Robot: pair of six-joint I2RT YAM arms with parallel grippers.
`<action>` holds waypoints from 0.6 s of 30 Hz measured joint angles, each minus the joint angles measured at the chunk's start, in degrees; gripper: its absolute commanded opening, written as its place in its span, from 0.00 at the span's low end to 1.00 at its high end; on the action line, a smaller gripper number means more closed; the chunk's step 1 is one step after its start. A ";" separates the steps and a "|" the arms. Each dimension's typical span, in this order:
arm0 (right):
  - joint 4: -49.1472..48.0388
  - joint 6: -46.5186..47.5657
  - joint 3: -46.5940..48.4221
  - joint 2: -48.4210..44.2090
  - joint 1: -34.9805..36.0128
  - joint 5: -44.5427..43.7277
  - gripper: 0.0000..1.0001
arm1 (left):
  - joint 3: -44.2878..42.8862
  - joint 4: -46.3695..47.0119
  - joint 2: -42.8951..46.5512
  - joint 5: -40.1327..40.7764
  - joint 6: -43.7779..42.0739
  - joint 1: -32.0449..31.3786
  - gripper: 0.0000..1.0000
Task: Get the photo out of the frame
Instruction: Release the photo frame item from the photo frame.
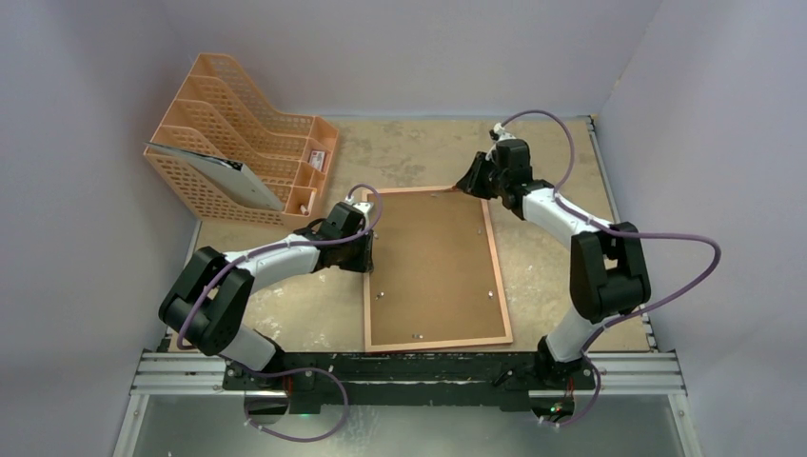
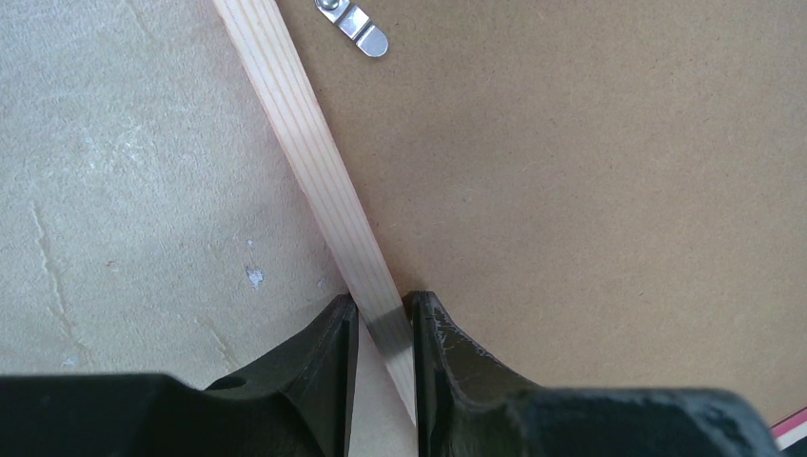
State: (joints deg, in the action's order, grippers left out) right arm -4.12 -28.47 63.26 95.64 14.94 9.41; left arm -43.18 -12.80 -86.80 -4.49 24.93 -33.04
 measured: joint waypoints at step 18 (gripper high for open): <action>0.94 3.45 0.00 2.03 0.00 2.56 0.00 | 0.02 0.07 0.02 0.00 0.00 -0.02 0.03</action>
State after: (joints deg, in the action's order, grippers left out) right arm -3.18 -25.02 63.26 97.67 14.94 11.97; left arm -43.16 -12.73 -86.78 -4.49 24.93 -33.06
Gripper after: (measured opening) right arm 0.262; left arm 0.261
